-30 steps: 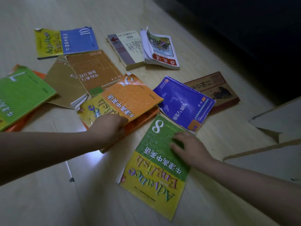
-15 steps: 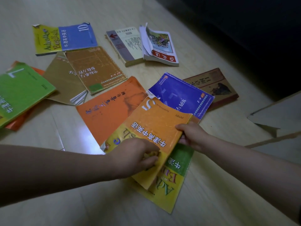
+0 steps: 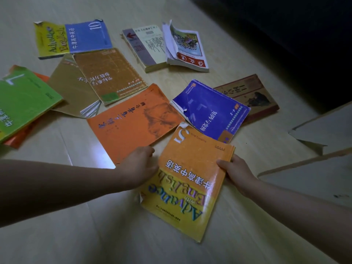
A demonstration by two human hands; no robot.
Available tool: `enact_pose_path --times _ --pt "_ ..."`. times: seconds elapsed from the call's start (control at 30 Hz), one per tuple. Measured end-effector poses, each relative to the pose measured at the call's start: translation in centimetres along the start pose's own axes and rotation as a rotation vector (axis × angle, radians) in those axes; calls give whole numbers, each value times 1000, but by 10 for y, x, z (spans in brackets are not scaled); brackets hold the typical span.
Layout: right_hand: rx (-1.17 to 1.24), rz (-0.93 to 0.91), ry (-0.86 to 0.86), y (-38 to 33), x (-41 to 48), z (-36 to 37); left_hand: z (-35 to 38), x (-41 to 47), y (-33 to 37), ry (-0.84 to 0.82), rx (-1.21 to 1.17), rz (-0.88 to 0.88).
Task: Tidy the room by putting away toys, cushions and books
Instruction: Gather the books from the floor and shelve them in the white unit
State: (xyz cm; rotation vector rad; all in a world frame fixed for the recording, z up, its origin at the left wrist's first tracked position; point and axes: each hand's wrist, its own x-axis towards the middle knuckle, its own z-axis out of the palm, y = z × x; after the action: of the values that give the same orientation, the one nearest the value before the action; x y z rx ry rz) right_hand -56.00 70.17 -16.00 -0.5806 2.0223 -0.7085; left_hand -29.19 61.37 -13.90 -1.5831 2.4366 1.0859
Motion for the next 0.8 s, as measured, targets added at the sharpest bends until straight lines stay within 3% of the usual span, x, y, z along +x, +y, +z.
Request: enact_pose_path --times 0.07,0.23,0.3,0.4,0.47,0.67,0.8 --pt "-85 -38 35 2 -4 3 6 -3 1 -50 -3 -14" --pt "-622 -174 293 -8 -9 -3 10 -5 3 -130 -19 -4" --pt "-764 -384 346 -19 -6 -11 10 -6 4 -139 -22 -5" --pt "-980 -649 115 -37 6 -18 11 -6 7 -140 -33 -18" --pt "-992 -578 -22 -42 11 -12 10 -6 8 -143 -59 -31" --pt "-996 -466 16 -25 9 3 11 -7 6 -133 -108 -101" --pt "-992 -401 1 -20 3 0 12 -5 2 -160 -16 -207"
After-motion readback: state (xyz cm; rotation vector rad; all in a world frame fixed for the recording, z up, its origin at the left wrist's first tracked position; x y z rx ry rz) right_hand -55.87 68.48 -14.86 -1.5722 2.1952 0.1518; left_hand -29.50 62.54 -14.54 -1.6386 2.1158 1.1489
